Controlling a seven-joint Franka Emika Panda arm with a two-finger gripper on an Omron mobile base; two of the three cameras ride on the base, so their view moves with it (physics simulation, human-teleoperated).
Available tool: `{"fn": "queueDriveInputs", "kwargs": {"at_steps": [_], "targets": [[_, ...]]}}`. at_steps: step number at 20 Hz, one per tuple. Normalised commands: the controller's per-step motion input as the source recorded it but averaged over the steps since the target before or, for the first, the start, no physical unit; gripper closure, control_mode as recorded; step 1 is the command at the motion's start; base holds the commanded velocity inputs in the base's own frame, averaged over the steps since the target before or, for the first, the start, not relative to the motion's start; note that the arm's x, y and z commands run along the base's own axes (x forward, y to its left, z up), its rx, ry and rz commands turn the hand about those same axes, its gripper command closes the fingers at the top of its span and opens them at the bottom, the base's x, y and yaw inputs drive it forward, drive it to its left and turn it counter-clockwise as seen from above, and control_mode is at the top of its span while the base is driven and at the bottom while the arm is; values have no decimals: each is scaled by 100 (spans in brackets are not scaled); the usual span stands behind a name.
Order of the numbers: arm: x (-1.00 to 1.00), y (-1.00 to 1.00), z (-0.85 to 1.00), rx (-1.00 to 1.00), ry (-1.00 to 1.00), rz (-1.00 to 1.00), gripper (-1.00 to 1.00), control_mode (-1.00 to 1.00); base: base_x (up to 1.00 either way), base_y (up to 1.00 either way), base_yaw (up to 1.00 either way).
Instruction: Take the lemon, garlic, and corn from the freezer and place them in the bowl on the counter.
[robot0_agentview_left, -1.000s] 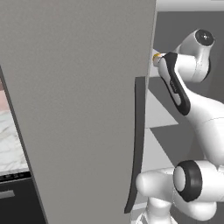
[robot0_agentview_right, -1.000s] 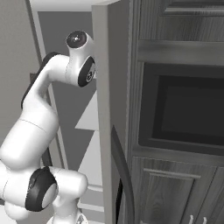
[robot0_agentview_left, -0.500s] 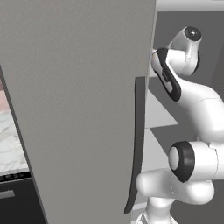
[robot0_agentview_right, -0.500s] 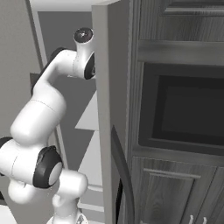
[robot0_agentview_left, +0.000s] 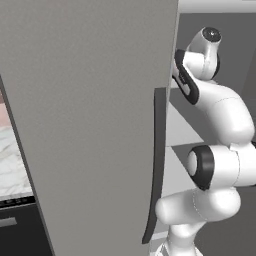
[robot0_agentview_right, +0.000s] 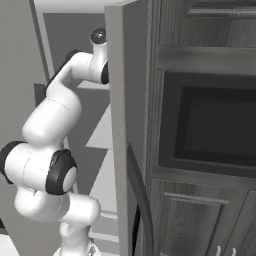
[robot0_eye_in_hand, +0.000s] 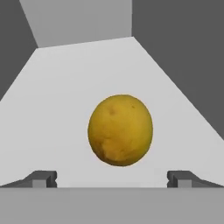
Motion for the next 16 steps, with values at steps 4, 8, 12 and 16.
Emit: {"fn": "queueDriveInputs", "kwargs": {"at_steps": [4,8,12,16], "targets": [[20,-5,0,0,0,0,-100,-100,0,0,0],[27,-5,-3,0,0,0,-100,-100,0,0,0],[26,-3,-8,0,0,0,-100,-100,0,0,0],[9,0,-10,0,0,0,-100,-100,0,0,0]]}}
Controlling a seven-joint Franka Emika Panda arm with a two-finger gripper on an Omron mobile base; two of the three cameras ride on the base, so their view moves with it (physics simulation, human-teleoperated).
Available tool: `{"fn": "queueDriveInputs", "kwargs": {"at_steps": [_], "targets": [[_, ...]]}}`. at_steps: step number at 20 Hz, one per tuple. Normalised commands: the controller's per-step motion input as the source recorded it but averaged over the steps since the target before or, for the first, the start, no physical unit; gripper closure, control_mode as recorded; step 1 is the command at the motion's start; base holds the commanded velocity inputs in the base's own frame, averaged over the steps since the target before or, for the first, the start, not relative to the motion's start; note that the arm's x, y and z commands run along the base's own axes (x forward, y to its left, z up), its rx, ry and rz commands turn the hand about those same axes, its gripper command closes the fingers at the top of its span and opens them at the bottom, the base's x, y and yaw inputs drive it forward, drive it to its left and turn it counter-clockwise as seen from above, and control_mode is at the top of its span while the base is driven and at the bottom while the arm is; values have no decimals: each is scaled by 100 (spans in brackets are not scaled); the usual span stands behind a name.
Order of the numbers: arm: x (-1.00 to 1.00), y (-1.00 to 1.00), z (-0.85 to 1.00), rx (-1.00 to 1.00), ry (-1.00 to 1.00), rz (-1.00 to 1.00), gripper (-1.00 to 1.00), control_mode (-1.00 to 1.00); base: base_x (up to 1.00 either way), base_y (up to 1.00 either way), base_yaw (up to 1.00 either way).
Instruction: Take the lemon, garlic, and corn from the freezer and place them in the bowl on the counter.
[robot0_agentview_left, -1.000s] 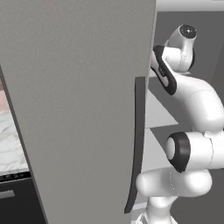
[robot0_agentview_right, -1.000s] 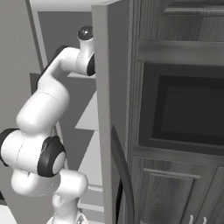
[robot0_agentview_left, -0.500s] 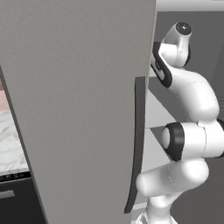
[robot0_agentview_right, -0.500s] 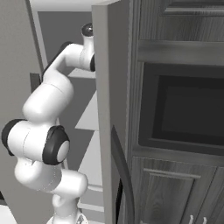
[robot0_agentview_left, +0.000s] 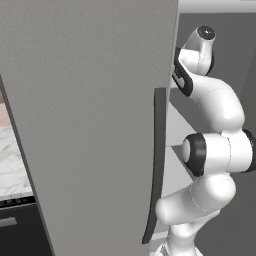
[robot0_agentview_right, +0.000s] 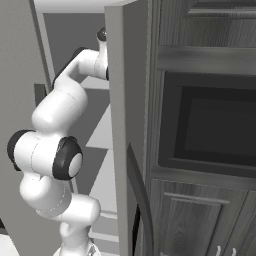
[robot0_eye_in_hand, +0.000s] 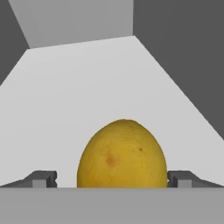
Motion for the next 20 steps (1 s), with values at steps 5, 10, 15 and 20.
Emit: {"fn": "queueDriveInputs", "kwargs": {"at_steps": [5,10,15,20], "targets": [[2,-2,-12,0,1,0,100,-100,0,0,0],[7,0,-5,0,0,0,100,-100,0,0,0],[-13,0,0,0,0,0,100,-100,0,0,0],[-67,2,0,0,0,0,100,-100,0,0,0]]}}
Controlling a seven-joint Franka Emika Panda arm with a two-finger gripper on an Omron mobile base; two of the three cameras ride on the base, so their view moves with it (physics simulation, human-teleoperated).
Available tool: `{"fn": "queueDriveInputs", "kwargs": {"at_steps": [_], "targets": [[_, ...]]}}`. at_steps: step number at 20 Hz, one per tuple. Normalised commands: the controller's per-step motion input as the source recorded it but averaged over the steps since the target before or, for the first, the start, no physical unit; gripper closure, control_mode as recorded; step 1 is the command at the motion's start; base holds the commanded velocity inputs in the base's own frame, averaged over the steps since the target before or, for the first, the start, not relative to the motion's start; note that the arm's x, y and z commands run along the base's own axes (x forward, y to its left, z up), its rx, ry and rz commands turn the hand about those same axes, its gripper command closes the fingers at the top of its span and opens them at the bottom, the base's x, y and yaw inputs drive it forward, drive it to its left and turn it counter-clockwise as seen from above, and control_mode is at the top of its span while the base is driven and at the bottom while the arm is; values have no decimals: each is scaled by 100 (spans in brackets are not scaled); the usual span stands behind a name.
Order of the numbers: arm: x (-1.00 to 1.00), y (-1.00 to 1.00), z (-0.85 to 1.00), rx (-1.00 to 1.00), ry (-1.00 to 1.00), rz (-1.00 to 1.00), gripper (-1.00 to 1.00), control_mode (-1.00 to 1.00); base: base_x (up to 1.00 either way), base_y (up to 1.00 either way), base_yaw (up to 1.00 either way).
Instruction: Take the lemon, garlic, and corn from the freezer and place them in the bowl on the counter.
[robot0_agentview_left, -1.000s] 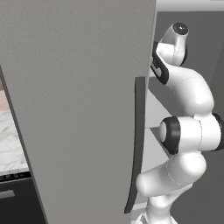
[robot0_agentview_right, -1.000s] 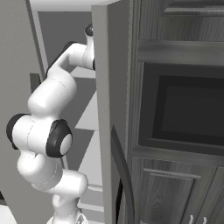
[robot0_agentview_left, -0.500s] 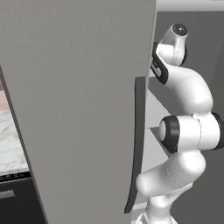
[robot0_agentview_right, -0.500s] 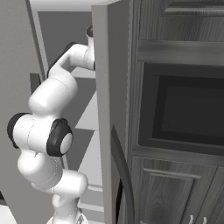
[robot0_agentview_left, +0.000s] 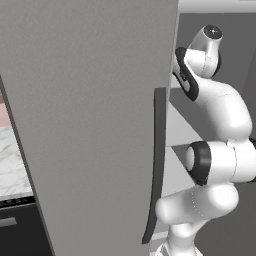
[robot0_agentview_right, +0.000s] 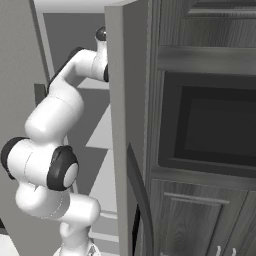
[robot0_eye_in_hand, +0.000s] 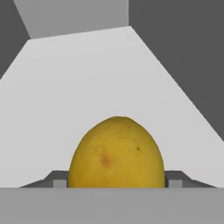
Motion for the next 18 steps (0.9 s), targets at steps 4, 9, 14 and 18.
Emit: {"fn": "queueDriveInputs", "kwargs": {"at_steps": [4,9,14,18], "targets": [[-76,6,7,0,0,0,100,-100,0,0,0],[-76,26,11,0,0,0,100,-100,0,0,0],[-75,26,21,0,0,0,100,-100,0,0,0],[-86,18,15,0,4,0,100,-100,0,0,0]]}}
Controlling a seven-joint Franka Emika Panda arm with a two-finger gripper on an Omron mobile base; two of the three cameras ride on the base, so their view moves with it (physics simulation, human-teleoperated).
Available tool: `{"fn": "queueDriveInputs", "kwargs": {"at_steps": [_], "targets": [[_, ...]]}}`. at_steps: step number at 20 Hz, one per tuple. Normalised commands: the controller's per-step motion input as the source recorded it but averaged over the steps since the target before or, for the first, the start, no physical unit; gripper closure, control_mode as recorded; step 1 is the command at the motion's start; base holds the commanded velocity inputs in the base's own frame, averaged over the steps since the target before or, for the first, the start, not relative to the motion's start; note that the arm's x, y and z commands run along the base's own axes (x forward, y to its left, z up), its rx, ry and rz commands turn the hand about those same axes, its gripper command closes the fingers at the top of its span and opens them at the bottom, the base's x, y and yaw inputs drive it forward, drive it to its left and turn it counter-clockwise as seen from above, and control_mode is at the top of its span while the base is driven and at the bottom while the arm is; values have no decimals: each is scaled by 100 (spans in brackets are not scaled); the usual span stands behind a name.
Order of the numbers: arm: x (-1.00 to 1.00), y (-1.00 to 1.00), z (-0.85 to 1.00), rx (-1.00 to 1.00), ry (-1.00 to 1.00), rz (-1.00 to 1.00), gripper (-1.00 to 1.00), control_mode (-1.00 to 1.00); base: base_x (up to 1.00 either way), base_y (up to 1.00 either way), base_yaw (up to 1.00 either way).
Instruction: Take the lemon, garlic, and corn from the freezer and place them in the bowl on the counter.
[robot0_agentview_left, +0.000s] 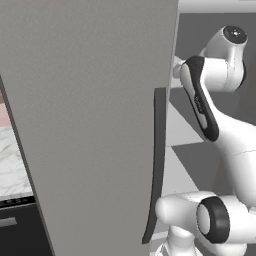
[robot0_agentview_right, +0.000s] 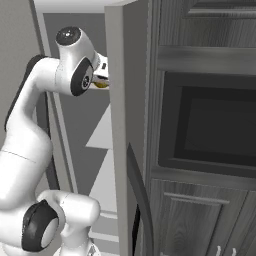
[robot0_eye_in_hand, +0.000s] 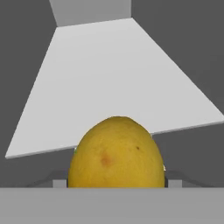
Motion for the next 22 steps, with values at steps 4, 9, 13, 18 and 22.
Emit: {"fn": "queueDriveInputs", "kwargs": {"at_steps": [4,9,13,18,22], "targets": [[-98,9,2,0,6,0,100,-100,0,0,0],[-99,0,-1,0,5,0,100,-100,0,0,0],[-88,12,-12,-2,7,1,100,-100,0,0,0],[-77,22,-9,-3,14,1,100,-100,0,0,0],[-85,8,-23,-1,6,4,100,-100,0,0,0]]}}
